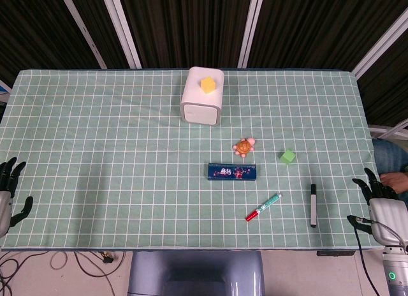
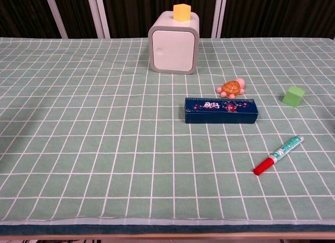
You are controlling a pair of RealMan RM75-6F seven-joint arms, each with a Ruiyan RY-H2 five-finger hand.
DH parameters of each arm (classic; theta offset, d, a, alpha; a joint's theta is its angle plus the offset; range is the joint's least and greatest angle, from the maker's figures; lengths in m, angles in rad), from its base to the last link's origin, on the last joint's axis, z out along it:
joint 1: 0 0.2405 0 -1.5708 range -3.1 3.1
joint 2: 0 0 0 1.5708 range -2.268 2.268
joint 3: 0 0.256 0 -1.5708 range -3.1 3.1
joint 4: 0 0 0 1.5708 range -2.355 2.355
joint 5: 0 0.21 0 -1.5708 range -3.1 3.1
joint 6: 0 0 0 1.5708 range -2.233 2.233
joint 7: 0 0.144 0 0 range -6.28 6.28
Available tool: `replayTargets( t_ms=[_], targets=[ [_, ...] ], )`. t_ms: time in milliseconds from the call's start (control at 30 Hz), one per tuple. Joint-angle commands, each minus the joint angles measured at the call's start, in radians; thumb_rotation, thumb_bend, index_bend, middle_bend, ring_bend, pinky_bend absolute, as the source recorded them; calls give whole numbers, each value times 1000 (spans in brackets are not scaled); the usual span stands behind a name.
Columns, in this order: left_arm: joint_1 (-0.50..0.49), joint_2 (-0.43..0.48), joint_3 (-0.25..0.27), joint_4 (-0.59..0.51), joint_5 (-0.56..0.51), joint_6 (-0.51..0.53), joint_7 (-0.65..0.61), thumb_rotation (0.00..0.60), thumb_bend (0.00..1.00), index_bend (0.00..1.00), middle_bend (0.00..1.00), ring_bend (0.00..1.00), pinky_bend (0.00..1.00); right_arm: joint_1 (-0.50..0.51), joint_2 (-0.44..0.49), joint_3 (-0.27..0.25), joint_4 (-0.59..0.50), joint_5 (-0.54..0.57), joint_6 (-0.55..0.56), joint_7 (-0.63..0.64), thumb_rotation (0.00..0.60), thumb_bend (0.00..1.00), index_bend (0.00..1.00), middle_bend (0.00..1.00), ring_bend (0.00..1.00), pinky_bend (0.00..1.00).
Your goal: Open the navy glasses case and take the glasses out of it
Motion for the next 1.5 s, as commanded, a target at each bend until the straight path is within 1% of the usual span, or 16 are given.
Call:
replayTargets(
  t_ms=[33, 267, 433, 567, 667, 767, 1000, 1100, 1267, 1400, 1500],
  targets=[
    [1, 1, 0, 0, 1, 2, -1, 600, 393, 61, 0, 0, 0, -1, 0, 1, -1, 0, 2, 2, 600, 118, 219, 80, 233, 249],
    [2, 5, 0, -2, -2, -1, -7, 600, 393, 61, 0, 0, 0, 1, -1, -3, -4, -3, -3, 0, 600, 118, 220, 79, 233, 249],
    [2, 3, 1, -4, -1, -1, -5, 600, 393, 61, 0, 0, 0, 6, 1, -10, -13, 1, -27, 10, 600, 117, 217, 80, 233, 249],
    [2, 5, -1, -6, -1, 2, -5, 600, 393, 61, 0, 0, 0, 14, 19, -22, -37, -13, -50, 16, 600, 104, 217, 79, 229, 249],
    [1, 5, -1, -6, -3, -2, -5, 600, 393, 61, 0, 0, 0, 34, 40, -19, -61, -24, -73, 3, 600, 97, 217, 79, 226, 244],
    [0, 4, 1, -6, -6, -8, -2, 600, 394, 61, 0, 0, 0, 80, 64, 3, -92, -3, -138, 0, 600, 91, 218, 79, 223, 231],
    [0, 4, 2, -15, -18, -19, 0, 600, 394, 61, 0, 0, 0, 236, 113, 54, -179, 78, -378, -30, 600, 88, 217, 80, 222, 231],
    [-2, 3, 2, -17, -19, -22, 1, 600, 393, 61, 0, 0, 0, 312, 119, 80, -214, 147, -489, -60, 600, 88, 217, 84, 218, 223],
    [-4, 4, 1, -21, -22, -28, 2, 600, 394, 61, 0, 0, 0, 450, 108, 116, -265, 326, -645, -173, 600, 88, 217, 86, 212, 214],
    [-6, 5, 2, -24, -26, -35, 0, 600, 393, 61, 0, 0, 0, 567, 69, 144, -277, 505, -706, -251, 600, 88, 217, 86, 203, 207],
    [-6, 5, 2, -26, -32, -40, -4, 600, 394, 61, 0, 0, 0, 655, 34, 148, -275, 646, -724, -308, 600, 88, 217, 87, 203, 207]
  ],
)
